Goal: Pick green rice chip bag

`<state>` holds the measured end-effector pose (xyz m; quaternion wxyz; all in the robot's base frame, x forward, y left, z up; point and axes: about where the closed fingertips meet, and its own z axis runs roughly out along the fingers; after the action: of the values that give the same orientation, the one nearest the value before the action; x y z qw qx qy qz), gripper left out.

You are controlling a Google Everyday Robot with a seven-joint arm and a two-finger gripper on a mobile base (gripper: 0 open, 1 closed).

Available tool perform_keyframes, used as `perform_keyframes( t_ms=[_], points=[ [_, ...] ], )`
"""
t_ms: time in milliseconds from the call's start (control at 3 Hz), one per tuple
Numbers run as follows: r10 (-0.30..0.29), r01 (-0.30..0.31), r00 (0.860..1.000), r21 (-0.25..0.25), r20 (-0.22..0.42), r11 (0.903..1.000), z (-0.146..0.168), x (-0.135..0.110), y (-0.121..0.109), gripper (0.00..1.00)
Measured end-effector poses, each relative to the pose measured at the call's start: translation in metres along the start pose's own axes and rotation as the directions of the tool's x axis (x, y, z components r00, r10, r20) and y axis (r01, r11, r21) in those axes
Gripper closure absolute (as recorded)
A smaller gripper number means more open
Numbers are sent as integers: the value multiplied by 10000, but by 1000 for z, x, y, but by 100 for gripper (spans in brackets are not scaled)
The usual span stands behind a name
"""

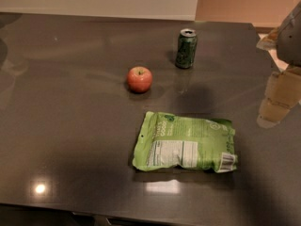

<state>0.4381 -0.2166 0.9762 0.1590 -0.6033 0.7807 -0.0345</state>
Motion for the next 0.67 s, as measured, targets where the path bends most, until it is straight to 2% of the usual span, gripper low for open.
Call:
perform_keyframes(
  t_ms=[333,667],
  points=[
    [-2,2,10000,1,2,10000,0,0,0,0],
    [-435,441,9986,-175,307,9989,2,-15,5,0]
  ],
)
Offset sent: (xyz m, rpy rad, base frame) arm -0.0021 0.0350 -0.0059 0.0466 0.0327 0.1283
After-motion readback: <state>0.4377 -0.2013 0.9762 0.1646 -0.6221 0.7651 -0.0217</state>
